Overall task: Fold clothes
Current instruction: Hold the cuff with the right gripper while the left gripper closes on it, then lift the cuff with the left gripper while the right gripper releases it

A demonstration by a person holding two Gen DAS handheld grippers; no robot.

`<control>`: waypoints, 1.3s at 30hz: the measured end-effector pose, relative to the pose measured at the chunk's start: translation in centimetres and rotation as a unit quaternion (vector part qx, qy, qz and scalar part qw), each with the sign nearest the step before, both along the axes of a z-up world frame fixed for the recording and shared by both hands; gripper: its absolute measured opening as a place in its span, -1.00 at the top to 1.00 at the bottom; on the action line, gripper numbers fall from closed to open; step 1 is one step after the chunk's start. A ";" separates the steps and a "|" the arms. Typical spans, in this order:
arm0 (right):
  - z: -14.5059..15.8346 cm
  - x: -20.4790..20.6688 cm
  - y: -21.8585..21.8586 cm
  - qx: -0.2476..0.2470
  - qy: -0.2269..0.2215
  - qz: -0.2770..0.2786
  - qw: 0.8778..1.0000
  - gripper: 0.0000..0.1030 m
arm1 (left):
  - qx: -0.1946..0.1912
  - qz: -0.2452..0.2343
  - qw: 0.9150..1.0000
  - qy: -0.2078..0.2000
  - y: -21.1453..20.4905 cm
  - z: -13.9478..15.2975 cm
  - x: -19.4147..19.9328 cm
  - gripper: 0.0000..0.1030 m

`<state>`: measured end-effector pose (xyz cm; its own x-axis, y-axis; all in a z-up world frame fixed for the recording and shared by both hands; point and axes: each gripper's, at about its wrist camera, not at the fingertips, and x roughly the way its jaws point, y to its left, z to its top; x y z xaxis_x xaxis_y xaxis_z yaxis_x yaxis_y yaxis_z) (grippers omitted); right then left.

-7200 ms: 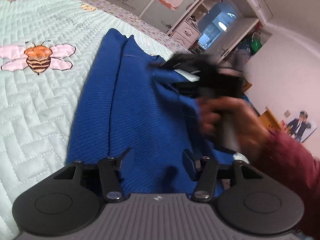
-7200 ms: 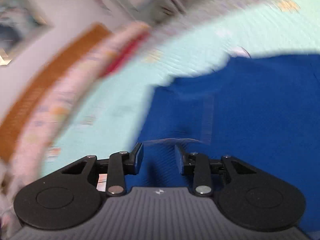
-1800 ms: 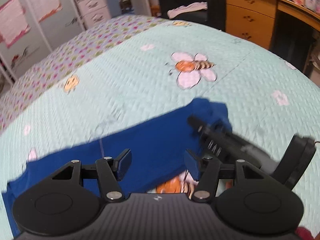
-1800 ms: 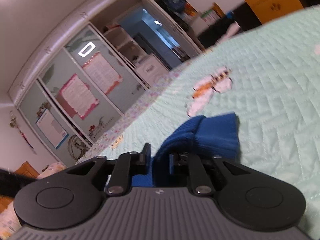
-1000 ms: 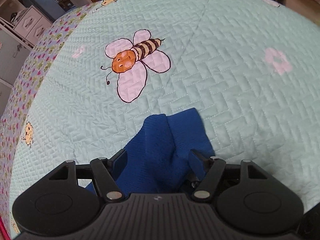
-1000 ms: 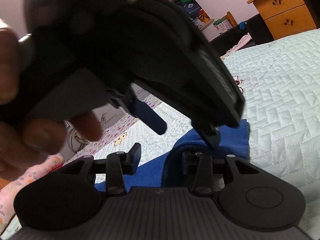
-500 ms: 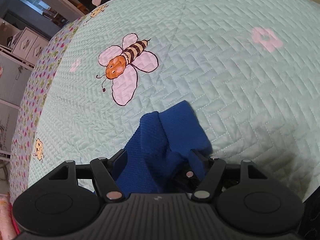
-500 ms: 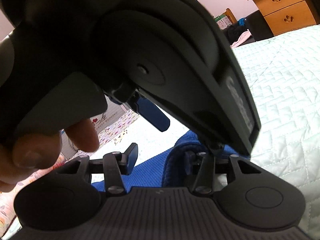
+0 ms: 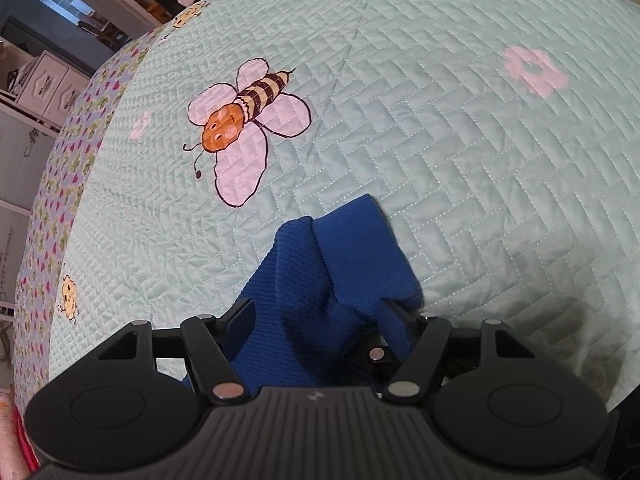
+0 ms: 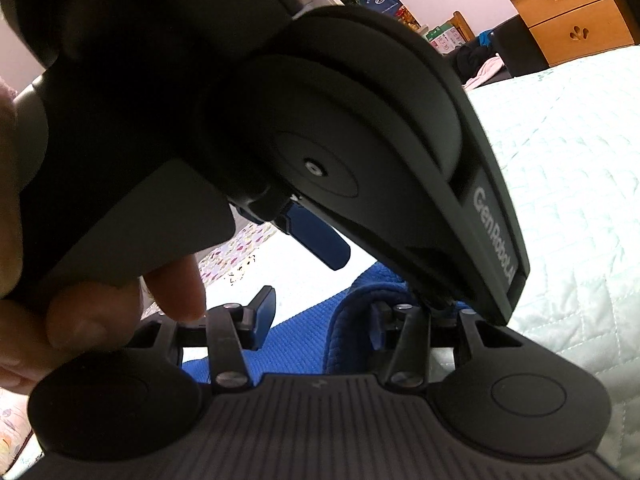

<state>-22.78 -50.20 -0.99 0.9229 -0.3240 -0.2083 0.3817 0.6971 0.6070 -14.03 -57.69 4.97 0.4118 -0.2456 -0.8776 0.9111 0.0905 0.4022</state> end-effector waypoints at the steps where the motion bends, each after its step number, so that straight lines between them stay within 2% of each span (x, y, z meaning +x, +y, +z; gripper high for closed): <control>1: 0.0 0.0 0.0 0.001 0.000 0.002 1.000 0.05 | 0.000 0.001 1.000 0.010 0.0 0.0 0.2 -0.26; 3: 0.1 0.0 0.0 0.003 0.000 0.007 1.000 -0.02 | 0.000 0.004 1.000 0.026 0.1 0.0 0.5 -0.11; 9: 0.2 -0.2 0.0 0.005 0.003 0.013 1.000 -0.06 | -0.001 0.006 0.999 0.035 0.2 -0.1 0.7 -0.11; 11: 0.2 -0.3 0.0 0.005 0.004 0.013 1.000 -0.06 | 0.001 0.004 0.999 0.033 0.2 -0.2 0.8 -0.15; 15: 0.3 -0.4 -0.1 0.007 0.009 0.015 1.000 -0.06 | 0.006 0.008 1.000 0.025 0.1 -0.4 1.1 -0.34; 18: 0.4 -0.5 0.0 0.006 0.011 0.016 1.000 -0.06 | 0.005 0.017 0.999 0.040 0.2 -0.5 1.8 -0.34; 19: 0.5 -0.5 0.0 0.005 0.011 0.017 1.000 -0.06 | 0.004 0.019 0.999 0.050 0.3 -0.5 2.0 -0.30; 21: 0.5 -0.6 0.0 0.005 0.012 0.019 1.000 -0.06 | -0.002 0.023 0.996 0.082 0.5 -0.4 2.5 0.08; 22: 0.6 -0.7 0.0 0.004 0.012 0.019 1.000 -0.06 | -0.005 0.025 0.996 0.083 0.5 -0.3 2.5 0.17; 23: 0.6 -0.8 0.0 0.004 0.012 0.018 1.000 -0.08 | -0.006 0.024 0.997 0.076 0.6 -0.3 2.5 0.39; 25: 0.7 -0.9 0.0 0.004 0.011 0.018 1.000 -0.12 | -0.012 0.026 0.998 0.065 0.8 0.1 2.6 0.45; 32: 1.0 -1.8 0.0 -0.006 -0.008 0.026 1.000 -0.12 | -0.082 0.072 0.993 0.054 3.3 3.0 5.0 0.64; 37: 0.7 -2.3 -1.4 0.022 -0.019 0.041 0.999 -0.12 | -0.132 0.105 0.985 0.046 5.0 5.1 6.6 0.66; 39: 0.5 -1.1 -0.8 0.035 -0.022 0.041 0.998 -0.12 | -0.160 0.128 0.978 0.040 7.3 6.7 7.6 0.66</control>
